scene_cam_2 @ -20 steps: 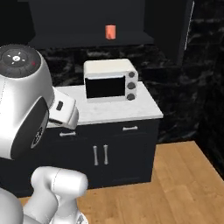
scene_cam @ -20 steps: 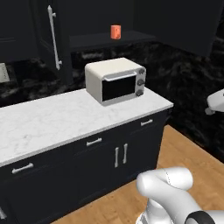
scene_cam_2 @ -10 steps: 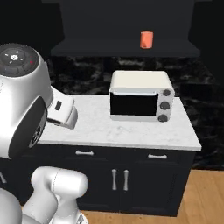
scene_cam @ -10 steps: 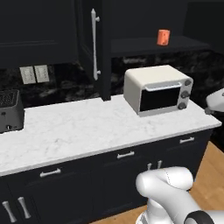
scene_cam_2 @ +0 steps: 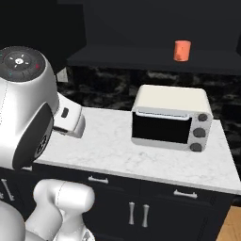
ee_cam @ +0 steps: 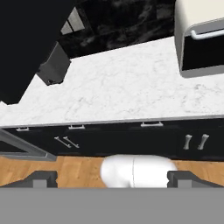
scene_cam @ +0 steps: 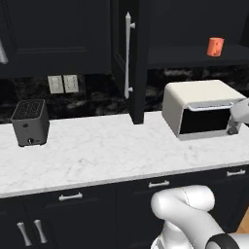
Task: Gather all objects into one cabinet and sort the glasses and bowls to opposite sides.
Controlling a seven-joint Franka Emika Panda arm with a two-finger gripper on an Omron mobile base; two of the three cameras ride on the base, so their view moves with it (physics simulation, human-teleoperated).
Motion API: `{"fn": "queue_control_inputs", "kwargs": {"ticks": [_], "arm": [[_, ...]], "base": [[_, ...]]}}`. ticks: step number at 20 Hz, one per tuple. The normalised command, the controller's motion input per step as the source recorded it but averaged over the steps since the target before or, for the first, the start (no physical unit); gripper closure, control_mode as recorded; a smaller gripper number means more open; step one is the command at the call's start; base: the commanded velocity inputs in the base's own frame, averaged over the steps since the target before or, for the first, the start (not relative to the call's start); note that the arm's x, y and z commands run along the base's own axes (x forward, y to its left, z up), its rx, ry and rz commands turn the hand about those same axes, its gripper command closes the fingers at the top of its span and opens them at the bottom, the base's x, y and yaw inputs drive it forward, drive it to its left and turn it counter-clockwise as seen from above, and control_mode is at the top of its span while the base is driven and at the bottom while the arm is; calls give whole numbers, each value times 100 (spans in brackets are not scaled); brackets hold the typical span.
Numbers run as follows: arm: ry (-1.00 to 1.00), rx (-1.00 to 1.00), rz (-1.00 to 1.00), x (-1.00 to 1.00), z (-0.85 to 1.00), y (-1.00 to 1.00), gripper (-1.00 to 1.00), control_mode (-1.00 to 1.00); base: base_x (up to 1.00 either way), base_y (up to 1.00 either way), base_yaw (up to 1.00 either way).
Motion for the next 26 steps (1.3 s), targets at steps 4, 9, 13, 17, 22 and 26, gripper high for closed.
{"fn": "queue_control_inputs", "kwargs": {"ticks": [4, 9, 13, 17, 22, 26], "arm": [[0, 0, 0, 0, 0, 0, -100, 100], [0, 0, 0, 0, 0, 0, -100, 100], [0, 0, 0, 0, 0, 0, -100, 100], [0, 0, 0, 0, 0, 0, -100, 100], [0, 0, 0, 0, 0, 0, -100, 100], [0, 0, 0, 0, 0, 0, -100, 100]], "base": [[44, -14, 13], [25, -9, 0], [31, -24, 0], [34, -24, 0], [20, -19, 0], [29, -28, 0]]}}
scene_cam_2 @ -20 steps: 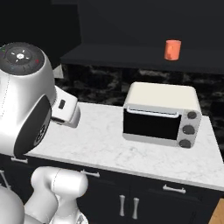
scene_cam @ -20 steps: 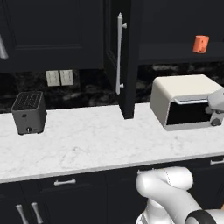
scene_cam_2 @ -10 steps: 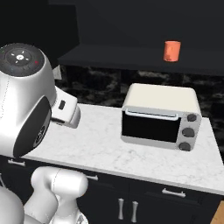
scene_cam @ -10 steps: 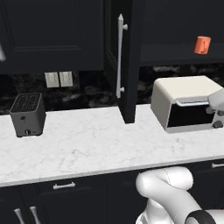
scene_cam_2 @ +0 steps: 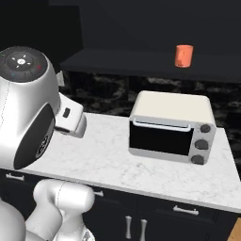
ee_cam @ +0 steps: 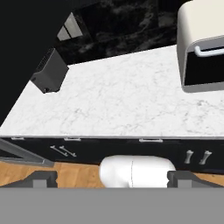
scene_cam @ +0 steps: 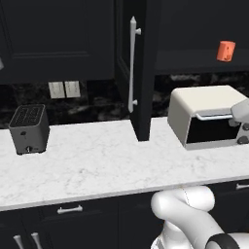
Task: Gather all objects into one cabinet and sort the glasses and bowls to opposite sides.
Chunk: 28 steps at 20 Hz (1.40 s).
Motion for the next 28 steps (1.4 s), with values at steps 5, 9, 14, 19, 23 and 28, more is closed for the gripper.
{"fn": "queue_control_inputs", "kwargs": {"ticks": [5, 9, 14, 19, 23, 28], "arm": [[0, 0, 0, 0, 0, 0, -100, 100], [0, 0, 0, 0, 0, 0, -100, 100], [0, 0, 0, 5, 0, -8, -100, -100], [0, -1, 0, 45, 8, -53, -100, -100], [0, -2, 0, 54, 27, -74, -100, -100], [0, -16, -7, 64, 17, -52, -100, -100]], "base": [[32, -35, 0], [4, -13, 0], [0, 0, 0], [0, 0, 0], [0, 0, 0], [0, 0, 0]]}}
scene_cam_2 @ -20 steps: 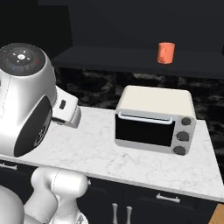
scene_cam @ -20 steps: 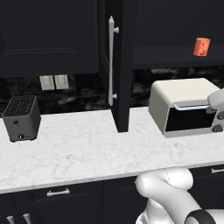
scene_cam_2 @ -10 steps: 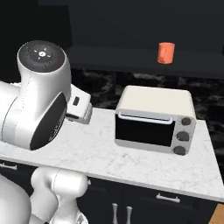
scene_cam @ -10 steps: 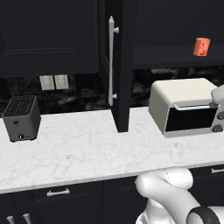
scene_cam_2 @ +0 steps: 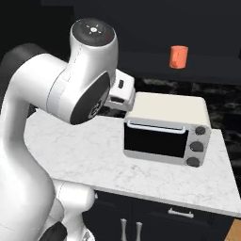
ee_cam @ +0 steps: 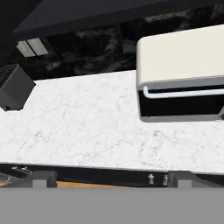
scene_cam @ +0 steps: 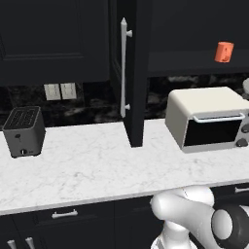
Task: Gather all objects into one cabinet and sort the glasses and bowls to opposite sides.
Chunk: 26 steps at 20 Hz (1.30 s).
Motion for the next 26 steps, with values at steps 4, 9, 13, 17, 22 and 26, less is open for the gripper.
{"fn": "queue_control_inputs", "kwargs": {"ticks": [4, 9, 13, 17, 22, 26], "arm": [[4, -21, -14, 71, 1, -43, -100, -100], [1, -11, -18, 66, 0, -37, -100, -100], [0, 3, -9, 54, 0, -40, -100, -100], [-1, -1, -13, 61, 0, -35, -100, -100], [-1, -15, -15, 54, 0, -10, -100, -100], [0, -3, -8, 40, 0, -3, -100, -100]], "base": [[0, 0, 0], [0, 0, 0], [0, 0, 0], [0, 0, 0], [0, 0, 0], [0, 0, 0]]}}
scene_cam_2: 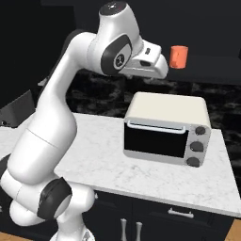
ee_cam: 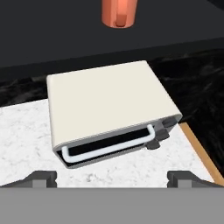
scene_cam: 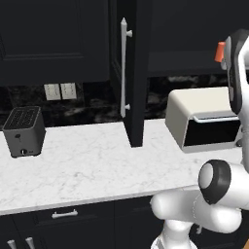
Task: Gather all objects into one cabinet and sort the glasses and bowls to opposite sides.
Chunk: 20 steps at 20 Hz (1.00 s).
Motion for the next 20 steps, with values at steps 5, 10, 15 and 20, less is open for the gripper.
{"fn": "queue_control_inputs", "kwargs": {"ticks": [5, 10, 15, 20], "arm": [[-2, 0, -2, 24, 0, -25, -100, -100], [-9, -6, -5, 23, 0, -15, -100, -100], [-14, -14, -5, 38, 0, -3, -100, -100], [-21, -4, 0, 35, 0, 0, -100, -100]], "base": [[0, 0, 0], [0, 0, 0], [0, 0, 0], [0, 0, 0]]}}
